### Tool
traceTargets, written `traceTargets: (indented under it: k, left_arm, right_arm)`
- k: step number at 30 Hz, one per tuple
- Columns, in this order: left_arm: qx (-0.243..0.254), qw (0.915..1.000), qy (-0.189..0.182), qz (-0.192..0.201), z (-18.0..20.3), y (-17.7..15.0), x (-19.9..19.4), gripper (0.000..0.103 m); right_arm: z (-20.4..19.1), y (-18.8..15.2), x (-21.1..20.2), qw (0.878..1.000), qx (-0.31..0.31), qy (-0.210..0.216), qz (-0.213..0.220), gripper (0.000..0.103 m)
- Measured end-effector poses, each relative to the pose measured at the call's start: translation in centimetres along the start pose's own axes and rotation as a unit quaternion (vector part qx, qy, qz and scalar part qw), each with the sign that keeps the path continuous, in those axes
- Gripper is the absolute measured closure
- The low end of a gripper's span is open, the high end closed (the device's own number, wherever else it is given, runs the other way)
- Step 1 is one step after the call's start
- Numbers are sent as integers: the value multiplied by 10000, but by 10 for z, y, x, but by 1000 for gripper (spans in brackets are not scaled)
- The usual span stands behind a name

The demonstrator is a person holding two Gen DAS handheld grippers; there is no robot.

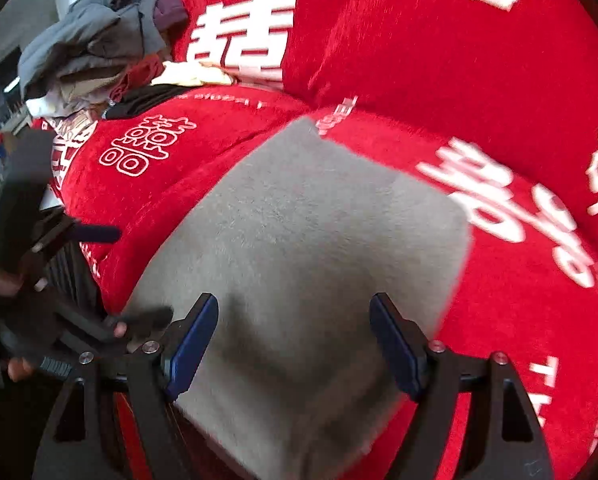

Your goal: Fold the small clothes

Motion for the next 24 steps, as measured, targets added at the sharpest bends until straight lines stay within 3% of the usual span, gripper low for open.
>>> traceTargets:
  k: [5, 8, 9, 15, 24]
  left_arm:
    - [-32, 10000, -27, 9, -2, 6, -4, 0]
    - [-69, 10000, -64, 28, 1, 12, -6, 0]
    - [-88, 9999, -68, 49, 2, 14, -7, 0]
    - [-145, 9997, -144, 138, 9, 27, -14, 0]
    - [-516, 9982, -45, 286, 16, 26, -22, 0]
  right_arm:
    - [10, -2, 13, 9997, 226, -88, -83, 22]
    - [19, -5, 8, 9926, 79, -1149, -375, 22]
    - [21, -5, 4, 9910, 82, -1278, -380, 22]
    - [27, -7, -29, 9900, 618, -1254, -185, 22]
    - [23, -11, -32, 9851, 1006, -1318, -450, 22]
Point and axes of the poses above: each gripper's, at about its wrist camera, not at the fingertips, and x roughly the way its jaws point, z to its right, y to its top, the point moved 4 cm from there along x, roughly the way its jaws point, and after that the axes turned 12 degrees about -x, right-handed, at the moved point
